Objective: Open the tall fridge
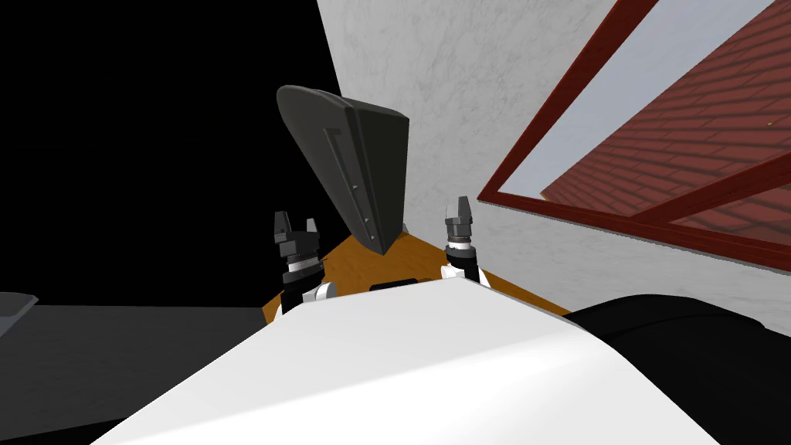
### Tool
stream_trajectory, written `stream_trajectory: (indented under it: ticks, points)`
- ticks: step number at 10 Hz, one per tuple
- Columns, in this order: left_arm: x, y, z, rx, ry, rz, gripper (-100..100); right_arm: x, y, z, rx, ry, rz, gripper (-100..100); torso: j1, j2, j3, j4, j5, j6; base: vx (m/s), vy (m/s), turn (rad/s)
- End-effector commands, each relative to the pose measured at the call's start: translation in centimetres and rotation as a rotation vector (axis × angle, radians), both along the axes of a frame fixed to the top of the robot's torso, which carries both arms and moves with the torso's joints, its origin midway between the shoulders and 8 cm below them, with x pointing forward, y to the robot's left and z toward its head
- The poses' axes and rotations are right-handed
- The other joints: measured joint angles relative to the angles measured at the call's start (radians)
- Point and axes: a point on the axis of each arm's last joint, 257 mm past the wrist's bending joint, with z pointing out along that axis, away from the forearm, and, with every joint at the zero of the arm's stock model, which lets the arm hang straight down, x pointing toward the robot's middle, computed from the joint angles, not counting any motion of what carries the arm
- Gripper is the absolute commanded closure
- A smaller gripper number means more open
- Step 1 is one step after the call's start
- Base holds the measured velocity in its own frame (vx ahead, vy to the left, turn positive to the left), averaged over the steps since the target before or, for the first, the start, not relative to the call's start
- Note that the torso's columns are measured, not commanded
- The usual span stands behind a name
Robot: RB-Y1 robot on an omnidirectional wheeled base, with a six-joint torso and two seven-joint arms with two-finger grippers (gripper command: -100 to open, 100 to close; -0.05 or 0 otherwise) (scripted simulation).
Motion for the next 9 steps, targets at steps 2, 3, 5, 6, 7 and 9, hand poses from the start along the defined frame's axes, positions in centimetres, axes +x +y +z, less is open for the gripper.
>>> stream_trajectory:
  ticks: [2,3,5,6,7,9]
  points:
    - [0.00,0.00,0.00,0.000,0.000,0.000,0,0.00,0.00,0.00,0.000,0.000,0.000,0,0.000,0.104,-0.209,0.105,0.000,0.000,0.000,0.000,0.000]
    - [0.00,0.00,0.01,0.000,0.000,0.000,0,0.00,0.00,0.01,0.000,0.000,0.000,0,0.000,0.175,-0.351,0.176,0.000,0.000,0.000,0.000,0.000]
    - [0.00,0.00,0.01,0.000,0.000,0.000,0,0.00,0.00,0.01,0.000,0.000,0.000,0,0.000,0.322,-0.644,0.322,0.000,0.000,0.000,0.000,0.000]
    - [0.00,0.00,0.01,0.000,0.000,0.000,0,-0.01,0.00,0.01,0.000,0.000,0.000,0,0.000,0.396,-0.792,0.396,0.000,0.000,0.000,0.000,0.000]
    - [-0.01,0.00,0.01,0.000,0.000,0.000,0,-0.01,0.00,0.01,0.000,0.000,0.000,0,0.000,0.470,-0.939,0.470,0.000,0.000,0.000,0.000,0.000]
    - [-0.01,0.00,0.02,0.000,0.000,0.000,0,-0.01,0.00,0.02,0.000,0.000,0.000,0,0.000,0.618,-1.234,0.617,0.000,0.000,0.000,0.000,0.000]
